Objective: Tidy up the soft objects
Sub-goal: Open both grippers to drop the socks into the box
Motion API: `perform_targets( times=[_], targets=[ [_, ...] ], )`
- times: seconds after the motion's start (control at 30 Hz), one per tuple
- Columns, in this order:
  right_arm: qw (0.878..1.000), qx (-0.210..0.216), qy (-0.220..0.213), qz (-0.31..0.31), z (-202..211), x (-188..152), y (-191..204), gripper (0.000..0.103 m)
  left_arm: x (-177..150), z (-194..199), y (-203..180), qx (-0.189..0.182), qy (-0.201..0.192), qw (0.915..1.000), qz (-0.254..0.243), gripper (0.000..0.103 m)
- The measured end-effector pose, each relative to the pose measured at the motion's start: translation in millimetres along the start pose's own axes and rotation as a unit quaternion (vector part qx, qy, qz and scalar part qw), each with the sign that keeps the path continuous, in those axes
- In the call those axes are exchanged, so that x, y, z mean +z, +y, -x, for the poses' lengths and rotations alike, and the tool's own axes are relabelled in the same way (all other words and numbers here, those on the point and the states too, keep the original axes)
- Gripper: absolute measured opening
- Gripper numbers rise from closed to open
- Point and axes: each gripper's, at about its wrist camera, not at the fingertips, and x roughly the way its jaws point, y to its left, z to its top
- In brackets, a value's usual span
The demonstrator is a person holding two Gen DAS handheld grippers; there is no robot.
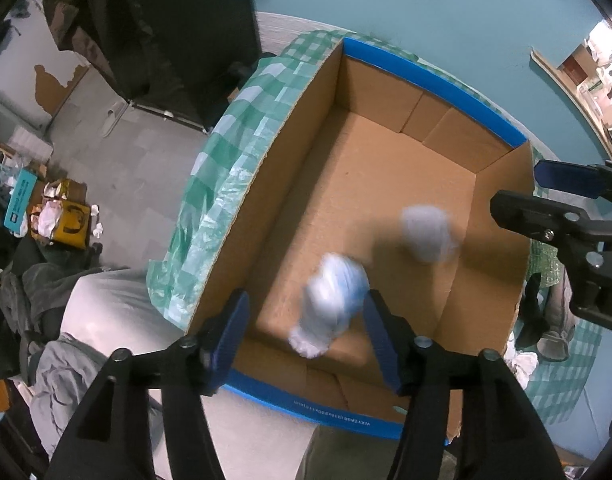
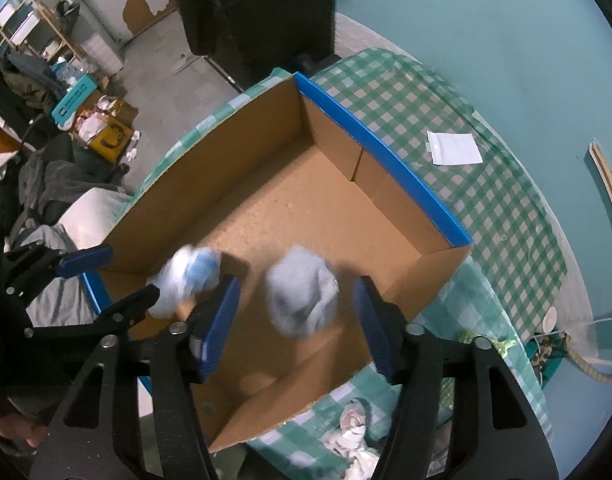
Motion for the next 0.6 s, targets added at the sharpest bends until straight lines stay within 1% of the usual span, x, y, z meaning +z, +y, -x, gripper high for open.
perform_targets(
  times=[0.07, 0.33, 0.43, 0.6],
  targets=[
    [1.0, 0.001, 0.0, -0.002, 1.4, -0.7, -0.7, 0.07, -0.3, 0.9, -0.2, 0.0, 0.0, 1.0, 0.0, 0.07],
    [1.0, 0.003, -0.004, -0.016, 13.1, -8.3, -7.0, 0.071, -0.2, 9.5, -5.4, 0.001, -0.006, 0.9999, -0.01, 0.07],
    [1.0, -0.001, -0.004, -0.019, 18.5, -13.0, -9.6, 0.071, -0.4, 16.6, -9.3, 0.0, -0.013, 0.9998, -0.014, 0.076],
    [0.999, -0.002, -0.007, -0.033, 29.4, -22.4, -19.4, 0.073, -1.9, 26.6, -20.4, -0.004, -0.022, 0.9995, -0.024, 0.077]
  ],
)
